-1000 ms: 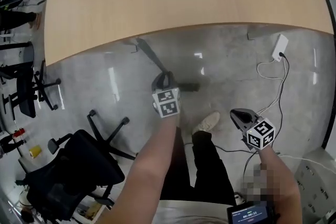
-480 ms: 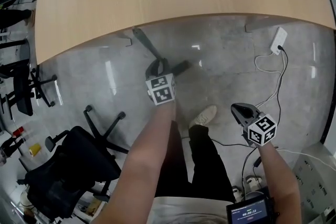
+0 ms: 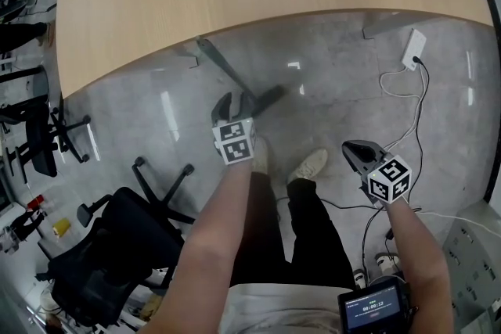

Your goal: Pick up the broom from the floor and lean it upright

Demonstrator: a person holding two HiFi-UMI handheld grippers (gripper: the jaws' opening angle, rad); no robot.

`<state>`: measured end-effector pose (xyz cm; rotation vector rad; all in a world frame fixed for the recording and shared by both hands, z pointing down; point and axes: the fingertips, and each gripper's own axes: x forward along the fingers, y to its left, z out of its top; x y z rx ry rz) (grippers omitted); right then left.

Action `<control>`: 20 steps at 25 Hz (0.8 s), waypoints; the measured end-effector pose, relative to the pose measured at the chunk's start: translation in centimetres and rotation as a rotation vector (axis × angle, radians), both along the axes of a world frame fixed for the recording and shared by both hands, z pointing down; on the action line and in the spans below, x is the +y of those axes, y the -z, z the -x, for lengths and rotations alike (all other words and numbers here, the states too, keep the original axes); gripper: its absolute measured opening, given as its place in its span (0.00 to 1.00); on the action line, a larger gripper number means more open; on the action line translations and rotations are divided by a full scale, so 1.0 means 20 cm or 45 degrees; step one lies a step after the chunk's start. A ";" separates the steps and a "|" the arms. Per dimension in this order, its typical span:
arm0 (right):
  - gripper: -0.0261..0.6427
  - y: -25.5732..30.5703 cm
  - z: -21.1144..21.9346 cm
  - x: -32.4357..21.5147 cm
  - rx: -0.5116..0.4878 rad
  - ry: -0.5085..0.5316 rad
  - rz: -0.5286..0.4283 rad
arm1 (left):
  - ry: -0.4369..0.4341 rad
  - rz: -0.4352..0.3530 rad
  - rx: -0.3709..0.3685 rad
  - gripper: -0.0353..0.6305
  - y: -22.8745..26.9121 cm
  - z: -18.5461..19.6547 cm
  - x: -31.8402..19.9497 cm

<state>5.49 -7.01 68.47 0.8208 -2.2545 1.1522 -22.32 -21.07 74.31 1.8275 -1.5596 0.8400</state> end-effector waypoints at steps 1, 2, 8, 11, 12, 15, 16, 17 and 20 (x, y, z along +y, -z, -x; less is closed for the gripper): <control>0.07 0.01 0.02 -0.02 -0.003 0.002 -0.009 | 0.000 0.000 0.009 0.26 0.02 0.02 0.03; 0.07 0.03 0.04 -0.03 -0.009 0.005 -0.019 | -0.006 0.007 0.021 0.26 0.05 0.04 0.08; 0.07 0.25 0.16 -0.10 -0.049 0.056 -0.080 | -0.024 -0.003 0.112 0.09 0.39 0.16 0.39; 0.07 0.41 0.19 -0.11 -0.093 0.040 -0.077 | -0.022 -0.016 0.167 0.07 0.59 0.19 0.55; 0.07 0.47 0.20 -0.10 -0.116 0.023 -0.066 | -0.021 -0.014 0.185 0.07 0.67 0.19 0.61; 0.07 0.65 0.21 -0.08 -0.180 -0.019 -0.042 | -0.048 -0.025 0.222 0.07 0.91 0.17 0.73; 0.07 0.70 0.21 -0.07 -0.190 -0.019 -0.043 | -0.067 -0.035 0.226 0.07 0.98 0.15 0.76; 0.07 0.74 0.21 -0.06 -0.192 -0.011 -0.048 | -0.087 -0.044 0.224 0.07 1.04 0.14 0.78; 0.07 0.86 0.25 -0.01 -0.179 0.044 -0.077 | -0.139 -0.071 0.210 0.07 1.20 0.15 0.84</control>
